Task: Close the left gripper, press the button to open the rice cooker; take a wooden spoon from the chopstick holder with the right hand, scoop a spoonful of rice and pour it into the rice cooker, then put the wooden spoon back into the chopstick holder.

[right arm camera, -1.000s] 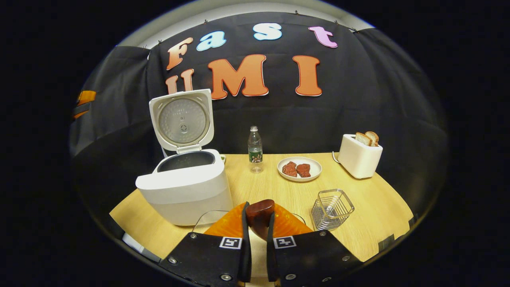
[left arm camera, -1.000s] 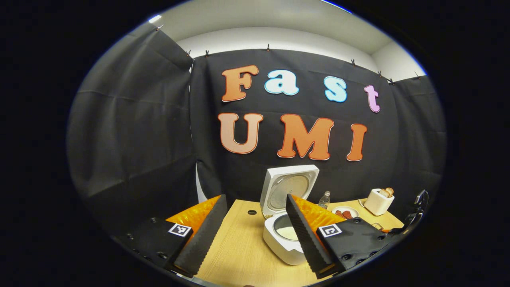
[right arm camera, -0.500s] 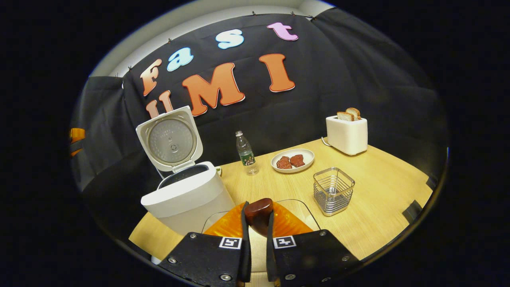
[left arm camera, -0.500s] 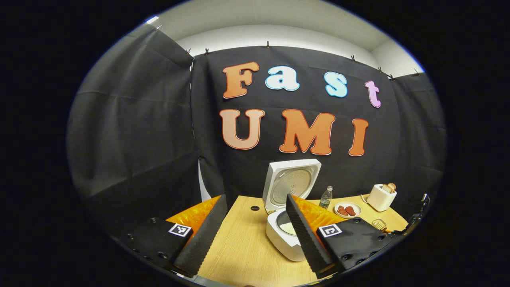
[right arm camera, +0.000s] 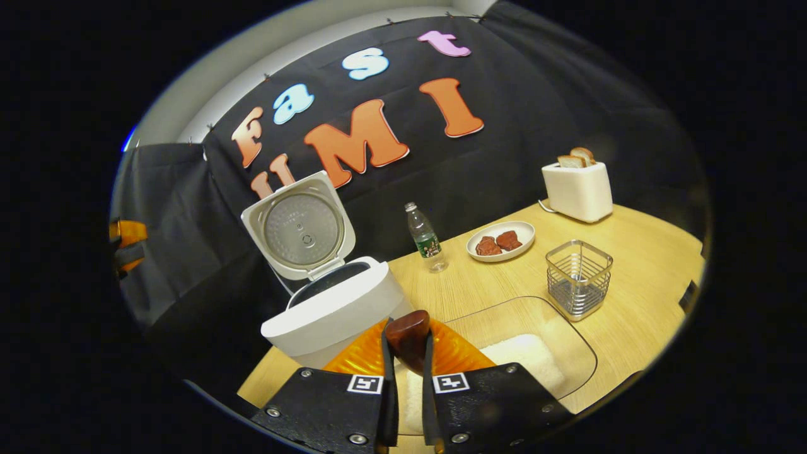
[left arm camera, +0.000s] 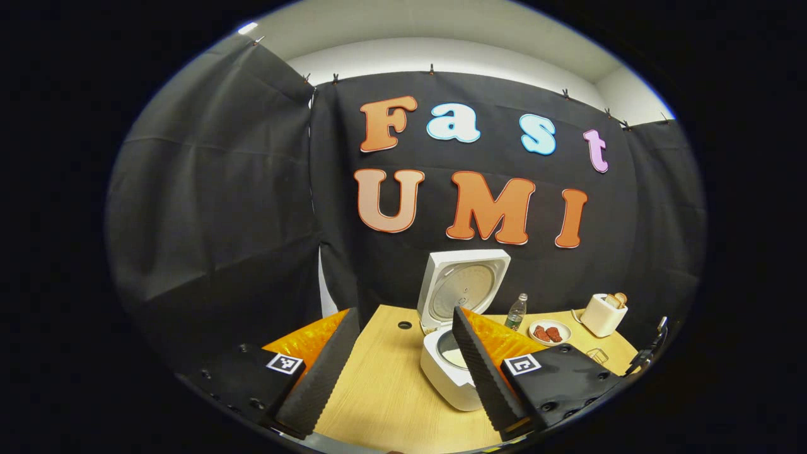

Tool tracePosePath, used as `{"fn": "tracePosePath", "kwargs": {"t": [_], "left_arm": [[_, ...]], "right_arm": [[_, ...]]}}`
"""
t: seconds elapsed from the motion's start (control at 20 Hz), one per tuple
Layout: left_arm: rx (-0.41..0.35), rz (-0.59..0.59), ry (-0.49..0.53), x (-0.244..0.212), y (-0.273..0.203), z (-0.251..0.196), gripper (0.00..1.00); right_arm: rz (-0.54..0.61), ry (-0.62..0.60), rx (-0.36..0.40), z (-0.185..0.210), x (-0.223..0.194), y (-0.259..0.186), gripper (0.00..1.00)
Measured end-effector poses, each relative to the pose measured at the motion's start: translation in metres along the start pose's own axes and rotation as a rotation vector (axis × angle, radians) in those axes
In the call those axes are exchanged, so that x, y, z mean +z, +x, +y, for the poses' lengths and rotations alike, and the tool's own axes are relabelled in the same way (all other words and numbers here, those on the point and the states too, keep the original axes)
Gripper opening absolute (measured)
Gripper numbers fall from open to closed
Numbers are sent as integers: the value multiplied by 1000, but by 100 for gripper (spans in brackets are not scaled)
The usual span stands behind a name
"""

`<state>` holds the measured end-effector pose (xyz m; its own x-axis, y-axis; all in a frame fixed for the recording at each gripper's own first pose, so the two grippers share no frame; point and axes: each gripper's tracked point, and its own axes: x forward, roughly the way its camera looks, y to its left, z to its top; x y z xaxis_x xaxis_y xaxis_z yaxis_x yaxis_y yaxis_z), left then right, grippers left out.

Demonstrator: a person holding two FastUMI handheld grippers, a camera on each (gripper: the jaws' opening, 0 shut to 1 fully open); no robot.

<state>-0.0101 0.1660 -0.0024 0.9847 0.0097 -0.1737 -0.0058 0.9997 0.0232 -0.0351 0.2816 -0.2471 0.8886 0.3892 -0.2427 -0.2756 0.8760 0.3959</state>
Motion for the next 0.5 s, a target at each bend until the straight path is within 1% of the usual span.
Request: {"fn": "tracePosePath", "kwargs": {"t": [0.1, 0.2, 0.35, 0.4, 0.5], "left_arm": [[7, 8, 6, -3, -2, 4, 100], [14, 6, 5, -1, -2, 7, 100], [18, 2, -8, 1, -1, 10, 100], [14, 2, -16, 1, -1, 9, 100], [5, 6, -24, -1, 0, 6, 100]], "right_arm": [[8, 78, 5, -2, 1, 1, 15], [3, 233, -15, -15, 6, 1, 15], [1, 482, -80, -43, 6, 2, 14], [2, 544, -103, -53, 5, 5, 14], [14, 648, -122, -60, 0, 7, 14]]}}
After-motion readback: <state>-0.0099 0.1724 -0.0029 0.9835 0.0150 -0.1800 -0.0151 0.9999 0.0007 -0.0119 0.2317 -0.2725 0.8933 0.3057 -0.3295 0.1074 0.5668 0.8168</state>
